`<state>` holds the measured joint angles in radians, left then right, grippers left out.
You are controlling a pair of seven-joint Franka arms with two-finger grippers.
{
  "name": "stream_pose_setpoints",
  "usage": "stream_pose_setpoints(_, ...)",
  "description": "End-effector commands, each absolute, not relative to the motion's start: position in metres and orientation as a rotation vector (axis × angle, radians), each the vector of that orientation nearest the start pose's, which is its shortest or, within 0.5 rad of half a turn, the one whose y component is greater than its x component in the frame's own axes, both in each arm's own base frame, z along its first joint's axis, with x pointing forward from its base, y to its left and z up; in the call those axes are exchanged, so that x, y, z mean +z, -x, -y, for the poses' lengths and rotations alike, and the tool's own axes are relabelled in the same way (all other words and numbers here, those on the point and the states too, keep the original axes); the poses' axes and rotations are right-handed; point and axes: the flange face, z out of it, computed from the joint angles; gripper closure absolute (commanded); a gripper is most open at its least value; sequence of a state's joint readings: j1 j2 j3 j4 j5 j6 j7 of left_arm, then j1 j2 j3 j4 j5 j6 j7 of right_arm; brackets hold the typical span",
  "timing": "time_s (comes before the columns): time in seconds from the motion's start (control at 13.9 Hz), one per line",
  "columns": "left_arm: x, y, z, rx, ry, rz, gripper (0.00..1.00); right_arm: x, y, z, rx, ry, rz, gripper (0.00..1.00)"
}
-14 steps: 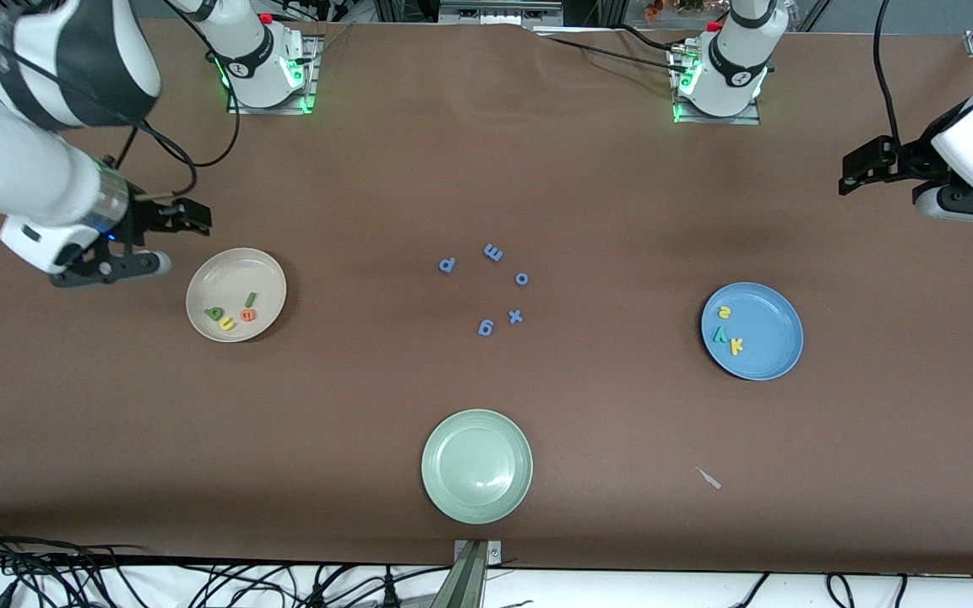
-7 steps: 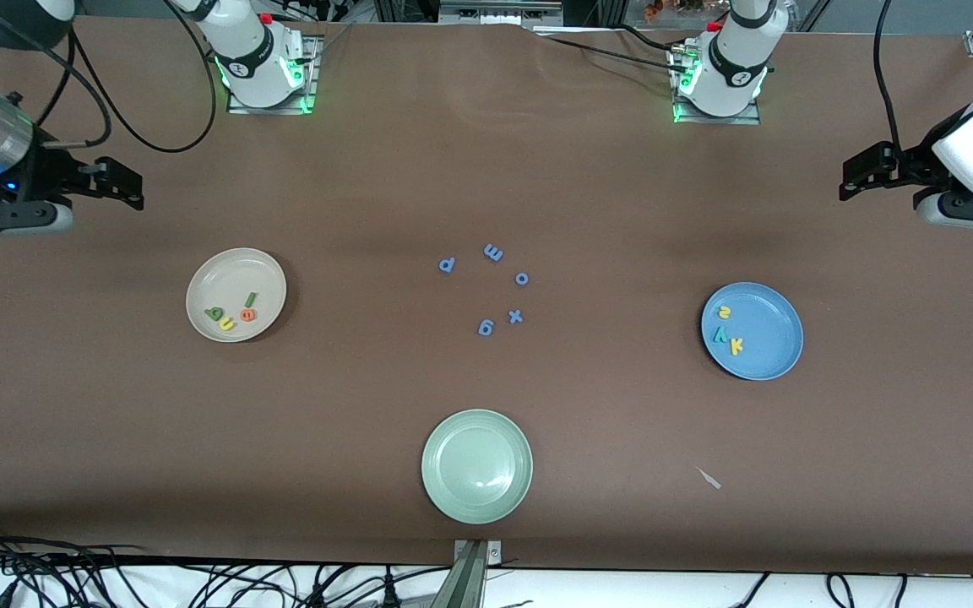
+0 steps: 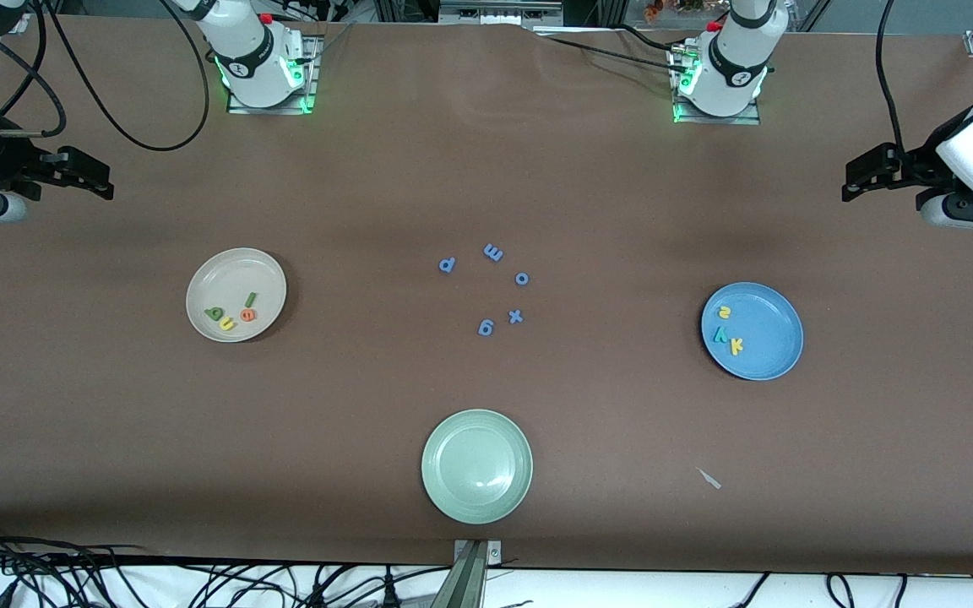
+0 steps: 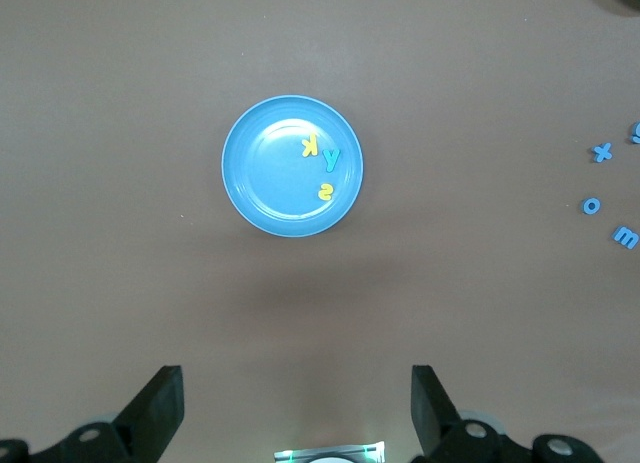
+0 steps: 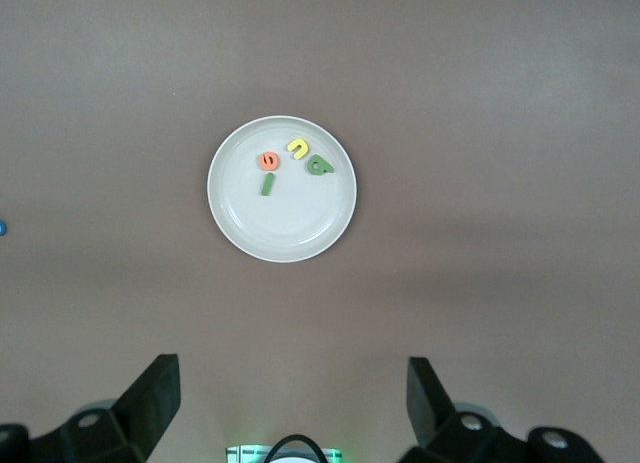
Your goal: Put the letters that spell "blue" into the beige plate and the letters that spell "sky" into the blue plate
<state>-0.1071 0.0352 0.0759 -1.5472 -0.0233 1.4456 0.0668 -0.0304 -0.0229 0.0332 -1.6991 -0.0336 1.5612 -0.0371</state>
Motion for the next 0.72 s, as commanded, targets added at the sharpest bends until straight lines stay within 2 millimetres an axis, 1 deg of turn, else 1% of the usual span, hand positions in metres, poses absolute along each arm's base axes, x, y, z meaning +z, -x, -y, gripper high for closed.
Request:
stream_pose_setpoints(0.0, 0.611, -0.553, 0.019, 0.229, 3.158, -0.173, 0.0, 0.58, -0.551, -0.003, 0.168, 3.158, 0.062, 0.0)
stream_pose_setpoints(0.07, 0.611, -0.553, 0.02, 0.229, 3.158, -0.175, 0.0, 0.585, -0.554, -0.005, 0.149, 3.164, 0.069, 0.0)
stream_pose_setpoints(0.14, 0.61, -0.553, 0.019, 0.232, 3.158, -0.173, 0.0, 0.584, -0.558, -0.005, 0.148, 3.161, 0.074, 0.0)
stream_pose_setpoints(0.29, 0.61, -0.553, 0.019, 0.234, 3.158, -0.173, 0.0, 0.587, -0.56, -0.005, 0.136, 3.162, 0.072, 0.0)
stream_pose_setpoints(0.65, 0.609, -0.553, 0.019, 0.239, 3.157, -0.173, 0.0, 0.583, -0.562, -0.005, 0.148, 3.157, 0.069, 0.0)
